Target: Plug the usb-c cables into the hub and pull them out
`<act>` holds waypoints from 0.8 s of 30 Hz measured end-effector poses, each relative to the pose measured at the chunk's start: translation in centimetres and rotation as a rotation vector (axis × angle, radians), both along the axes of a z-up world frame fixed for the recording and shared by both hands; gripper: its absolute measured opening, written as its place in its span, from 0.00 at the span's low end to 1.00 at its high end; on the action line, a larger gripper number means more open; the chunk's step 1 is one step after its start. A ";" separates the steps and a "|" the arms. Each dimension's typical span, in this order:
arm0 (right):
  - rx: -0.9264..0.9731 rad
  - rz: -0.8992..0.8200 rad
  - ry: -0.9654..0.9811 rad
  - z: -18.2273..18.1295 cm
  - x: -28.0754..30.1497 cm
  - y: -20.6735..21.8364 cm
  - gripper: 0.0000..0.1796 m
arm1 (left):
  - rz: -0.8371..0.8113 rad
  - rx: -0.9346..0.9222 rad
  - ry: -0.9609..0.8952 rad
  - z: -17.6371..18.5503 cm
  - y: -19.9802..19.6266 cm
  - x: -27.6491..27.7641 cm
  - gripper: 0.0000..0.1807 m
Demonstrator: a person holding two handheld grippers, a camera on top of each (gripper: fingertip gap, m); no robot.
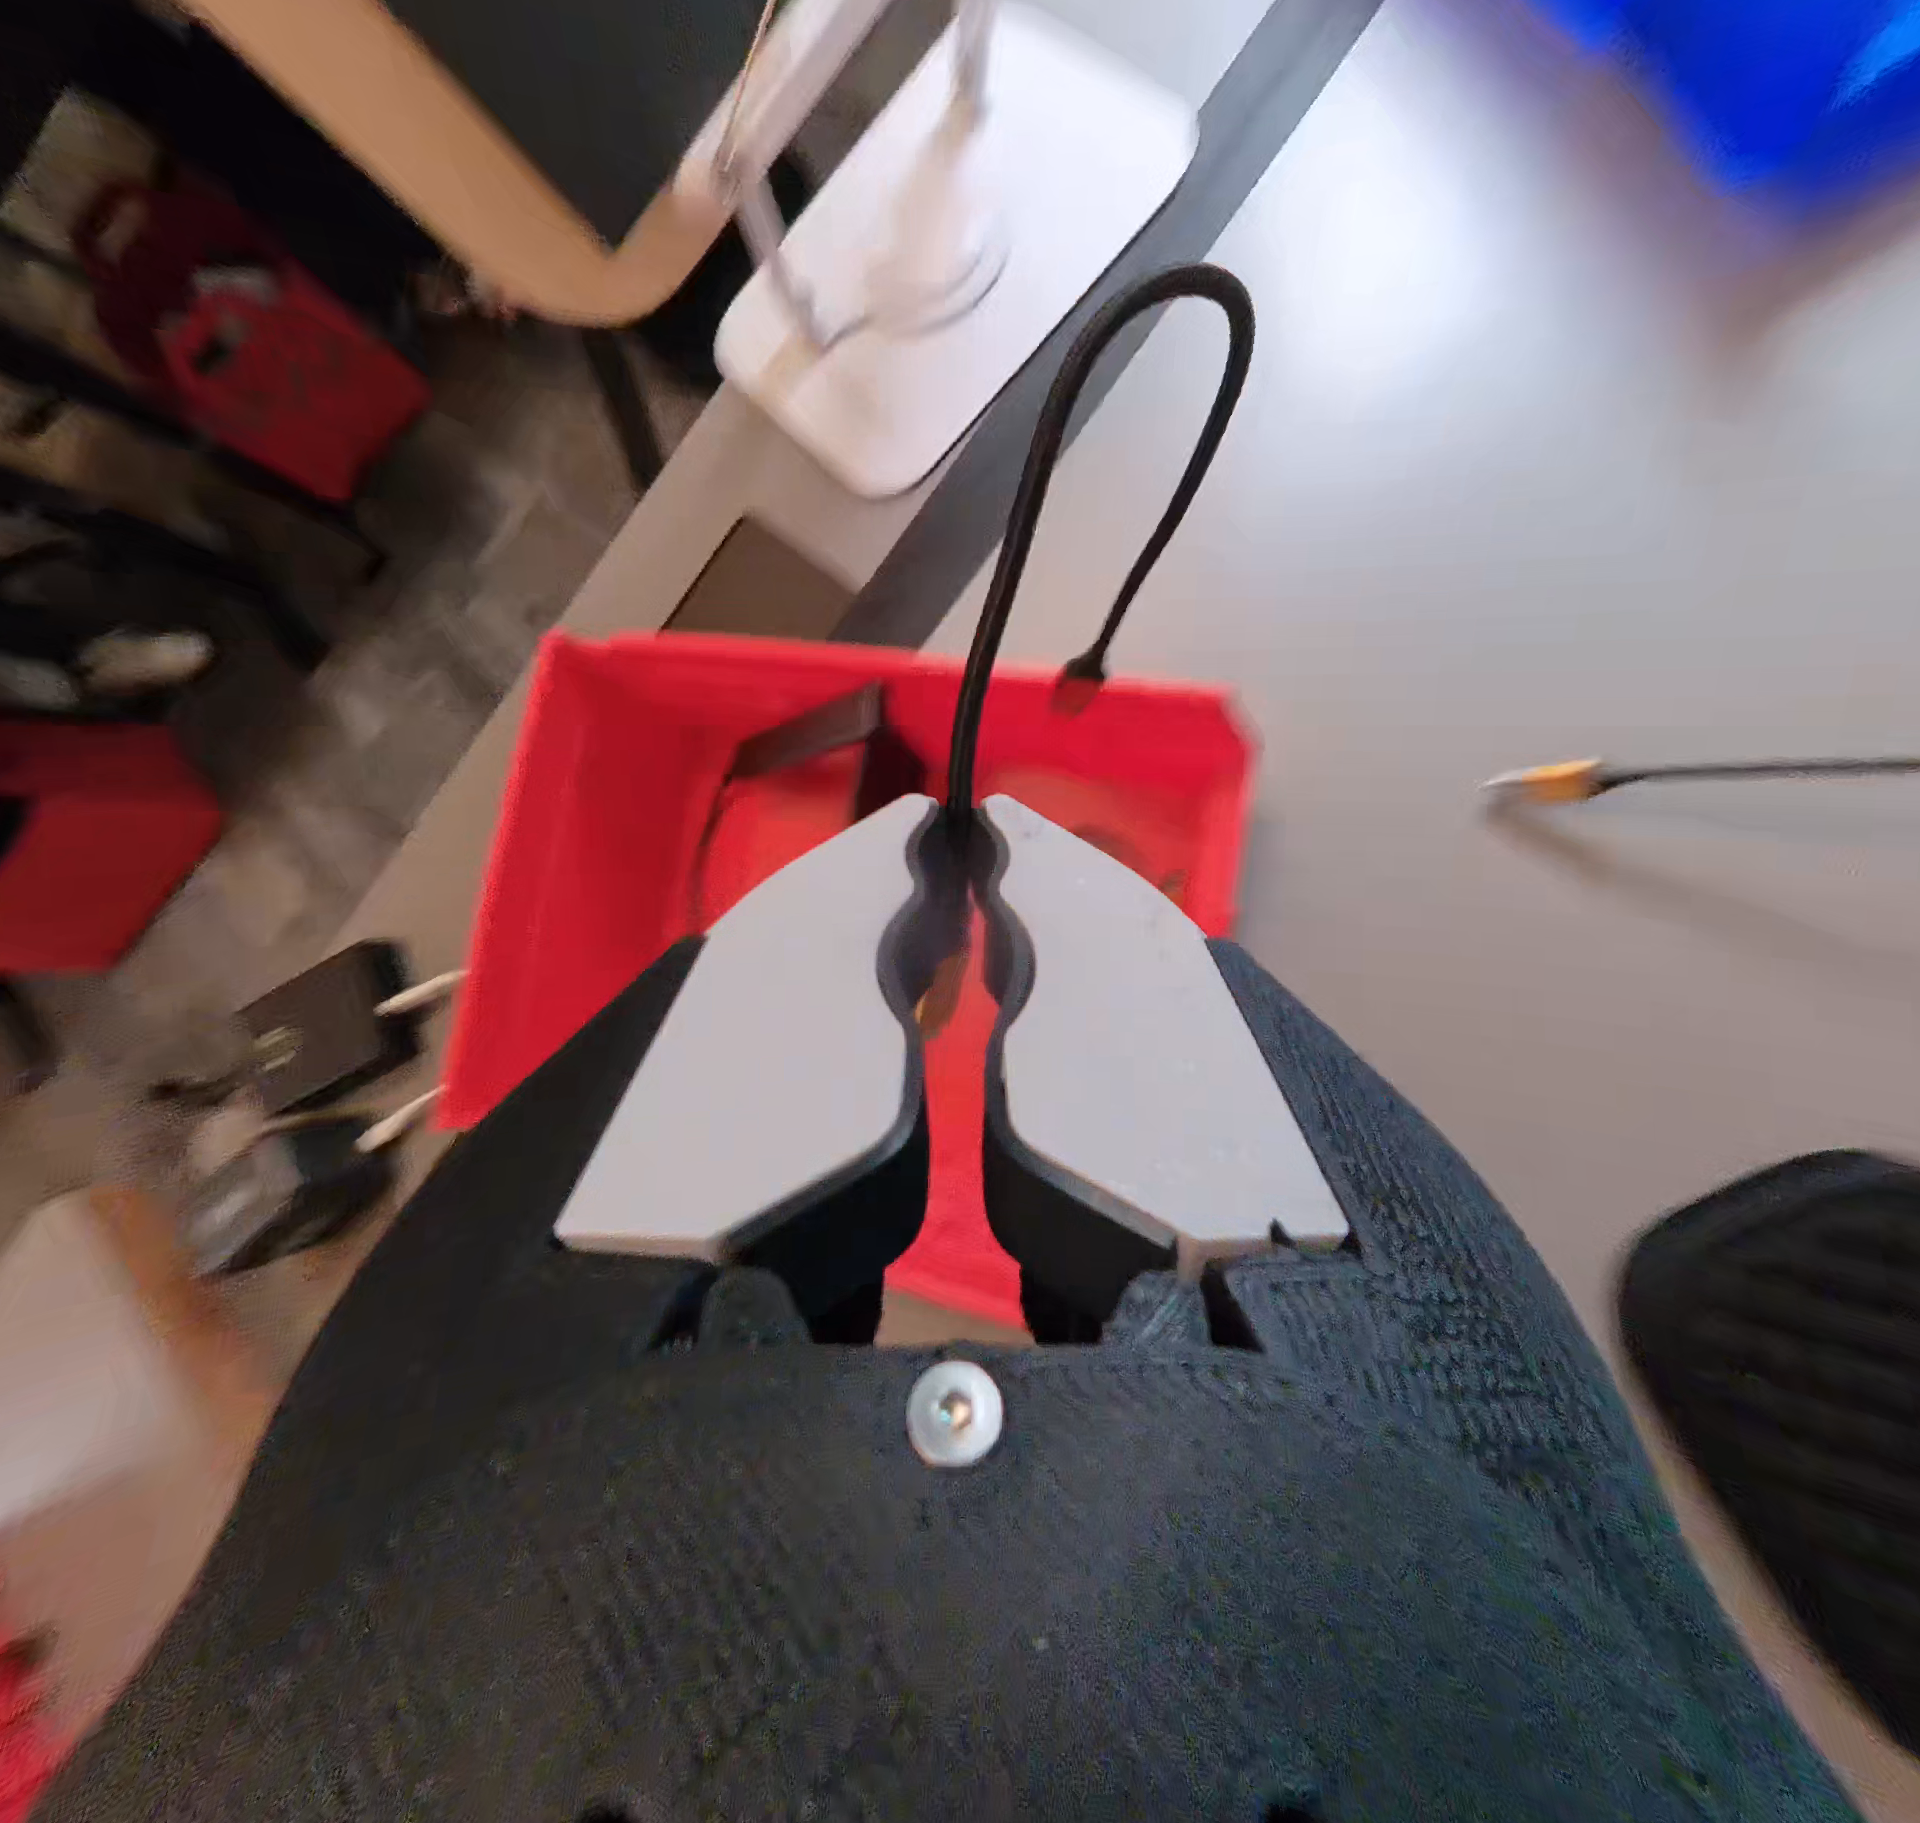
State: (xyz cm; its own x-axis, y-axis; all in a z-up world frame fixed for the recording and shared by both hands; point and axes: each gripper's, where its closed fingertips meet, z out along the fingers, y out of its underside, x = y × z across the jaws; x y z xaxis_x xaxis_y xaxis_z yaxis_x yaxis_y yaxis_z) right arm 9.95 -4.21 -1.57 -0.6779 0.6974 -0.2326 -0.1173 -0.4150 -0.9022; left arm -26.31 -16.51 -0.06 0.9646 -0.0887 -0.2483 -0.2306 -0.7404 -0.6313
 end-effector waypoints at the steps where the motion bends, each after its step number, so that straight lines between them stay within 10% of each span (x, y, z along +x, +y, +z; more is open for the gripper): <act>1: -0.015 -0.004 0.031 0.7 0.4 0.2 0.05 | -0.021 0.033 -0.083 0.2 0.2 2.0 0.02; 11: -0.084 -0.003 0.139 3.0 2.9 1.5 0.05 | 0.024 0.129 -0.995 -12.6 2.2 17.4 0.02; 24: 0.256 0.055 -0.214 -4.0 -1.0 -3.3 0.05 | 0.091 0.352 -0.952 -16.5 3.3 17.3 0.03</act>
